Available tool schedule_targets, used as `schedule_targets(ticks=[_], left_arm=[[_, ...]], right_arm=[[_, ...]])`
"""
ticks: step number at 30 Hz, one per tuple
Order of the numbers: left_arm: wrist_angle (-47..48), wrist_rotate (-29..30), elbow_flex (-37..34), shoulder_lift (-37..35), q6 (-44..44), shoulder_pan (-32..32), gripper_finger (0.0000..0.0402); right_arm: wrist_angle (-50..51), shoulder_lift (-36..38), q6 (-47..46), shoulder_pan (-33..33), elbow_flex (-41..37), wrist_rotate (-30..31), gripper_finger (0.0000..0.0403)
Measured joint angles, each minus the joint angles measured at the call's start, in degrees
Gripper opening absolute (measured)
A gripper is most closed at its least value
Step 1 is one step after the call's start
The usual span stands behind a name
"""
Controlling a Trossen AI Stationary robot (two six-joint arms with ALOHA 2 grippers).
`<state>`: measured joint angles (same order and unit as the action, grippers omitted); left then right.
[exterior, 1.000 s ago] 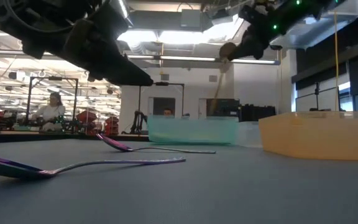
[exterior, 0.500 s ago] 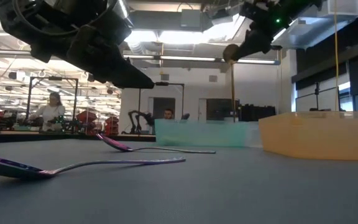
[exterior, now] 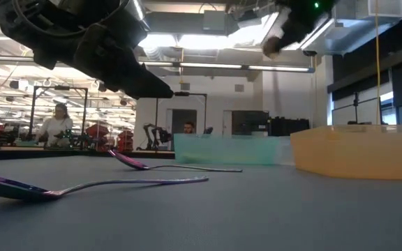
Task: Sort silverware by color (type)
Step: Put the gold spoon into the transparent bin
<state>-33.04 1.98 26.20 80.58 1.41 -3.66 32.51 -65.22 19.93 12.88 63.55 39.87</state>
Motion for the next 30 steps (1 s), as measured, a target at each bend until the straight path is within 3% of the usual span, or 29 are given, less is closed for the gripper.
schedule_targets(ticks=[3,9,15,21,25,30], left_arm=[[0.0,0.22,0.0,0.0,1.0,-0.55,0.0124],[-0.02,0.44,0.02,0.02,3.0,-0.63,0.0124],[-0.16,0.52,0.02,0.02,4.45,-1.22,0.0124],[-1.77,0.52,0.02,0.02,4.5,-3.13,0.0124],[-2.89,0.52,0.04,0.02,4.5,-4.66,0.0124],[-3.96,4.25,0.04,0.02,4.5,-6.51,0.0124]], right_arm=[[4.59,-0.05,-1.28,1.62,0.02,3.63,0.0002],[9.75,-0.6,-4.97,9.35,-2.76,1.53,0.0002],[6.82,-0.6,-4.06,17.36,-8.22,-1.49,0.0002],[2.9,-1.74,-3.47,20.56,-9.73,-4.14,0.0003],[3.18,-3.38,-6.44,22.0,-9.74,-10.24,0.0003],[3.32,-5.32,-7.88,23.36,-9.75,-10.97,0.0049]])
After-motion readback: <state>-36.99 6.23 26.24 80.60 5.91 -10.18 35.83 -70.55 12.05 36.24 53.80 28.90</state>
